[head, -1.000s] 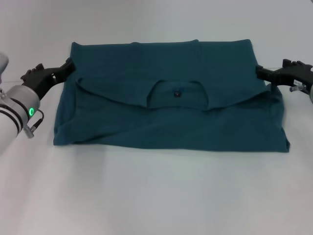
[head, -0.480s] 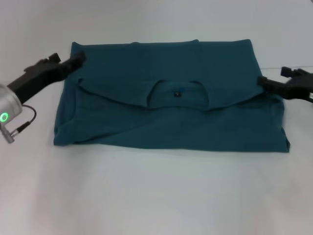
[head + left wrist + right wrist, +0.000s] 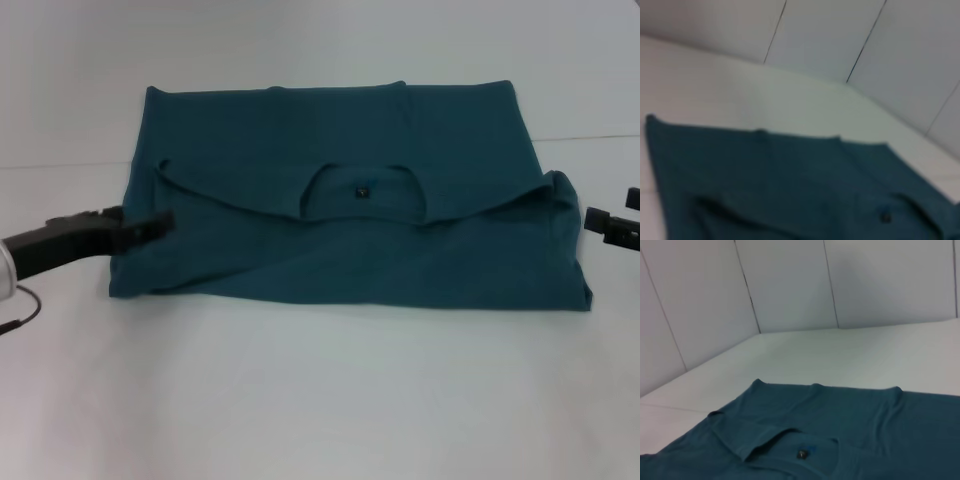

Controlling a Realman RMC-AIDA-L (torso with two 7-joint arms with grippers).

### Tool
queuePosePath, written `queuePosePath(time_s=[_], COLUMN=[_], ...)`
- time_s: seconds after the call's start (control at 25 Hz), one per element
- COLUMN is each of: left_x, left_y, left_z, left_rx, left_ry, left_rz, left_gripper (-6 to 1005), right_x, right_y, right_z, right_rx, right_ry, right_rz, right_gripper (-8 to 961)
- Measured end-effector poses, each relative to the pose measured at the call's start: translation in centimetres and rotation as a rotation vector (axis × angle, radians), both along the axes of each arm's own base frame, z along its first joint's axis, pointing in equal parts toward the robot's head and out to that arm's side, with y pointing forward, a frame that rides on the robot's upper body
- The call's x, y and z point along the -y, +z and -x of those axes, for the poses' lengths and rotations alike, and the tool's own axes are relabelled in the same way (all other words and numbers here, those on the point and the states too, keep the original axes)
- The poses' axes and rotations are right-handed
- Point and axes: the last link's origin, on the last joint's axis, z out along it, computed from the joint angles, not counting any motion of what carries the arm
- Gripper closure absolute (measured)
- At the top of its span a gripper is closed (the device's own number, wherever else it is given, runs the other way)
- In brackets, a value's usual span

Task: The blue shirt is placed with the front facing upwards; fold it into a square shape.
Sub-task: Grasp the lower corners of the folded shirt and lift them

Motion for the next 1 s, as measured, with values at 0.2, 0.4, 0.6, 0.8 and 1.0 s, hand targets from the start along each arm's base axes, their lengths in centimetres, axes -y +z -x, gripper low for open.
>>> queuePosePath(time_s=[0.2,0.4,0.6,0.8,1.0], left_x=[0.2,0.4,0.4,0.2,-0.2], left_y=[0.7,0.8,0.6,-0.1,-1.3], left_z=[1.0,1.8,2.2,2.1,2.1], left_rx=[-0.144,-0.264,-0.294,-0.294,-0.332], left_ry=[0.001,-0.004,0.014,0.027,0.027], left_rz=[0.03,0.066,0.085,0.103,0.134], left_gripper=[93,94,95,95,97], right_x=[0.4,0.4,0.1,-0.1,-0.1], right_y=[-0.4,-0.7,-0.8,-0.8,-1.0], right_z=[-0.4,-0.3,0.0,0.0,0.0], right_rx=[-0.005,-0.01,-0.014,-0.012,-0.014], right_ry=[-0.017,-0.014,-0.008,-0.013,-0.017], right_rz=[0.005,0.006,0.003,-0.005,-0.008], right_gripper=[48,49,50,51,52])
